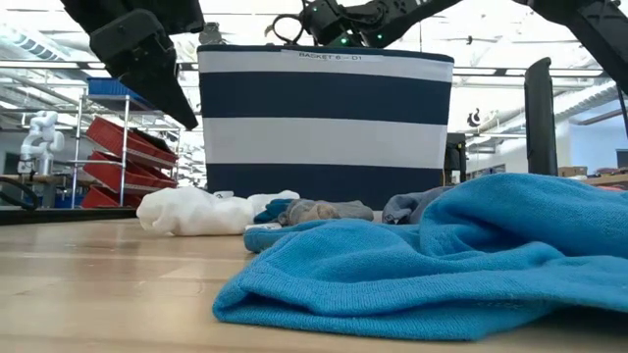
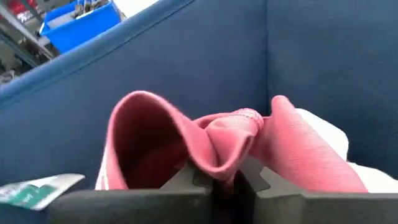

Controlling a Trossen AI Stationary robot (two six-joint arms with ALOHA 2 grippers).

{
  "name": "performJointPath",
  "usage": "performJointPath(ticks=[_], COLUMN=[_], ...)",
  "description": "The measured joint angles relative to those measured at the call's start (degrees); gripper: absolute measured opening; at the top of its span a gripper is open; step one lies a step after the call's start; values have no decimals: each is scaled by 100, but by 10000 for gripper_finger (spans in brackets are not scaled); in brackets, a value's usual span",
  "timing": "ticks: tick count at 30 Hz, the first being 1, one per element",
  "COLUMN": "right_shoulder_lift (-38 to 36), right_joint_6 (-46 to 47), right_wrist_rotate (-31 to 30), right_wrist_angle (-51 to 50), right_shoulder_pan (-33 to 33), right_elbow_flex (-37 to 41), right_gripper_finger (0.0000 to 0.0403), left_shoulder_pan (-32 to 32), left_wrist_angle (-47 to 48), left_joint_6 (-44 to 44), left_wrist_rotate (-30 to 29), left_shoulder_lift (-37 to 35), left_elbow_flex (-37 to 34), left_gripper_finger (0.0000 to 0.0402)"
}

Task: Sort clothes
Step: Put the maroon underwear into the blue bin, then put the blue shorts into the blue bin

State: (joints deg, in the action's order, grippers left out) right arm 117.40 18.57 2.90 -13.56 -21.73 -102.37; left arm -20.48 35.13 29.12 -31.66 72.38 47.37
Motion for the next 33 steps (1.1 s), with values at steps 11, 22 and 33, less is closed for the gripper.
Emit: performJointPath(ticks=[11, 22, 33], right_shoulder_lift=[-232, -275, -427], right_joint_6=[-145, -737, -898], right_wrist_rotate=[9, 22, 25], right_wrist_angle=[-402, -2738, -4985], right_shoulder_pan=[-68, -66, 24], right_elbow_flex=[-222, -1762, -3183], right_gripper_finger=[168, 222, 217], left_shoulder_pan=[0, 0, -1], left_wrist_angle=[8, 7, 5], left_joint_6=[5, 16, 56], left_wrist_rotate=[2, 4, 71], left_shoulder_lift=[0, 0, 0], left_elbow_flex=[0, 0, 0], left_gripper_finger=[129, 129, 129])
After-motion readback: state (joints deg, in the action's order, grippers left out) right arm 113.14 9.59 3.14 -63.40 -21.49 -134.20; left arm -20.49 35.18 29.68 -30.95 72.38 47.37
